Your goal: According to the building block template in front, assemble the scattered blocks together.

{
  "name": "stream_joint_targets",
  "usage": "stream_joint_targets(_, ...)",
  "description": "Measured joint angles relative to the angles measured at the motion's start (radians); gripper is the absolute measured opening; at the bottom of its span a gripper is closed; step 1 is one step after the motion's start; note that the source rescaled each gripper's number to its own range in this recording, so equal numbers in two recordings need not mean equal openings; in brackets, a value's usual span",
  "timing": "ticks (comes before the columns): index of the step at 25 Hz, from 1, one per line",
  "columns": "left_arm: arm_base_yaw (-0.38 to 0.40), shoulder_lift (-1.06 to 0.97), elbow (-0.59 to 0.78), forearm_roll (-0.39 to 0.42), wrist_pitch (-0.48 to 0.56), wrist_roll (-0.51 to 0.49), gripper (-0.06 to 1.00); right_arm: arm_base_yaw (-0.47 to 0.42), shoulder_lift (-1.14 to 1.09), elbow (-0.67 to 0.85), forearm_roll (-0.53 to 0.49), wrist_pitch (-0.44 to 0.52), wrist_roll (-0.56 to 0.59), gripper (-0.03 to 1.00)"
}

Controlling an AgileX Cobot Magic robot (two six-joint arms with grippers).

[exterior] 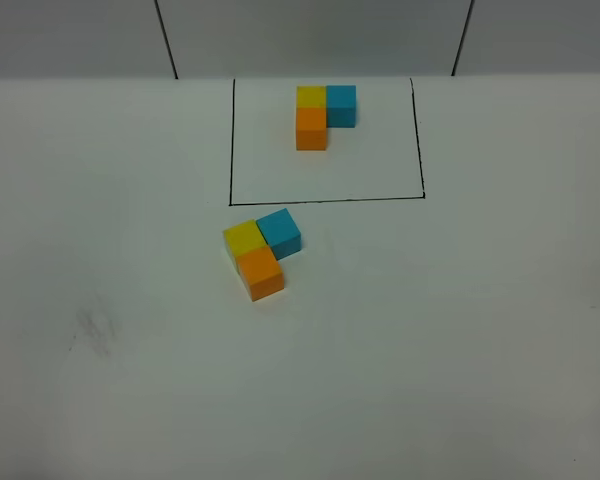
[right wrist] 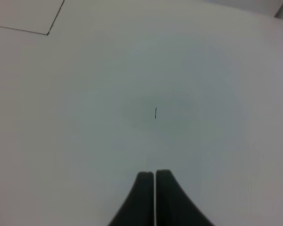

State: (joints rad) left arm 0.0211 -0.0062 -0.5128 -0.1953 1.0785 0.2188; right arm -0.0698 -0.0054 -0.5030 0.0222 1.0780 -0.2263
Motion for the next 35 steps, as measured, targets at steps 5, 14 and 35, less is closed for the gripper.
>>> stream_joint_targets(5,0.000,0.000,0.000,0.000,0.000,0.000,0.01,0.000,-0.002,0.000,0.000,0.000,0.000,0.01)
stream_joint_targets(14,0.000,0.000,0.000,0.000,0.000,0.000,0.01,0.000,-0.002,0.000,-0.001,0.000,0.000,0.01)
stream_joint_targets(35,0.000,0.000,0.000,0.000,0.000,0.000,0.01,0.000,-0.002,0.000,-0.001,0.000,0.000,0.01)
